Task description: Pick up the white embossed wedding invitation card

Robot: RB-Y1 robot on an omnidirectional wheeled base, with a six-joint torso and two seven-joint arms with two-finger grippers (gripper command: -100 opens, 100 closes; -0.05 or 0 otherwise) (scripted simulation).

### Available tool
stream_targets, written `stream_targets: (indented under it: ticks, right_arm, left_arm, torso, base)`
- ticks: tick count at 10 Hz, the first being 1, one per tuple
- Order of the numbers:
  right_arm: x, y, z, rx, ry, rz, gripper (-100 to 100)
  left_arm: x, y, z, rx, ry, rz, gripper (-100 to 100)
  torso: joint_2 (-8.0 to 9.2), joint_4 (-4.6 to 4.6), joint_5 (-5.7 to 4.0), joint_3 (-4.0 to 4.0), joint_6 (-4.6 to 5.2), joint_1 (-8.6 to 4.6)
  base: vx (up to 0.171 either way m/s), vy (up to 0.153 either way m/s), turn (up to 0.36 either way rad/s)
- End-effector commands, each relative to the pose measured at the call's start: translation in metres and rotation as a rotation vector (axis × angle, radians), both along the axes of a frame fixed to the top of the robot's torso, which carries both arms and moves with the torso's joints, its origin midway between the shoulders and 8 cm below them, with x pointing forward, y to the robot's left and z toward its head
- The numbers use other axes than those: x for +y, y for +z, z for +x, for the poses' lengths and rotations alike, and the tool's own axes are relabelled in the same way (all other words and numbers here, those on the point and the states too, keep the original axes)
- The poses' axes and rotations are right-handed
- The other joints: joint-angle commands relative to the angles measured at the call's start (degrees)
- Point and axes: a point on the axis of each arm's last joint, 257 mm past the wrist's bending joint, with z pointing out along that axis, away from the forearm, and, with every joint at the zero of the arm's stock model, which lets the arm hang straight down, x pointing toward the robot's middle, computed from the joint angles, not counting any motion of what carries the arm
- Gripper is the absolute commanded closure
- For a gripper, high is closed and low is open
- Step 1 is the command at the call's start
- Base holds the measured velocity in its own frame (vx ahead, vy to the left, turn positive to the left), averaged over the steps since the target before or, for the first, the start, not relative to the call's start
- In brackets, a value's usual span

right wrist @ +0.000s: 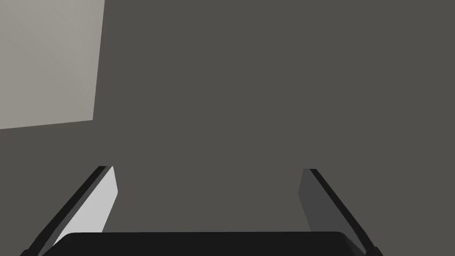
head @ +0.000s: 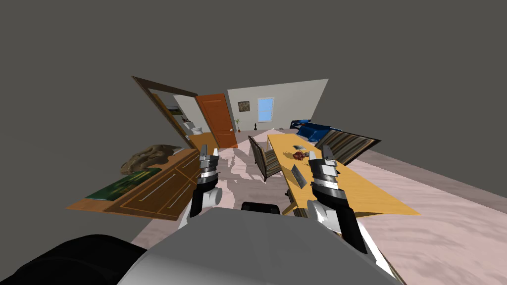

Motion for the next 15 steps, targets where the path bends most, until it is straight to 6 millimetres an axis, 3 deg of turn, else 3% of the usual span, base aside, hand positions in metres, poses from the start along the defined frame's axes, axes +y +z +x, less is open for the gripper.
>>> stream_targets:
  ticks: [1,6,15]
  right_arm:
    - [0.003,-0.005,0.004,0.018,0.008,-0.037,-100]
    - [0.001,-0.043,0.022,0.117,-0.015,-0.169,-100]
    - [-0.024,-0.150,0.052,0.348,-0.123,-0.385,-100]
  left_arm:
    - [0.000,0.000,0.000,0.000,0.000,0.000,0]
    - [0.000,0.000,0.000,0.000,0.000,0.000,0]
    - [0.000,0.000,0.000,0.000,0.000,0.000,0]
  torso:
    - [0.00,0.00,0.00,0.00,0.00,0.00]
    - [0.04,0.01,-0.02,0.02,0.00,-0.09]
    - [0.07,0.01,-0.02,0.04,0.01,-0.09]
  base:
    - [-0.003,-0.003,0.016]
    - [-0.011,-0.013,0.026]
    - [-0.017,-0.020,0.040]
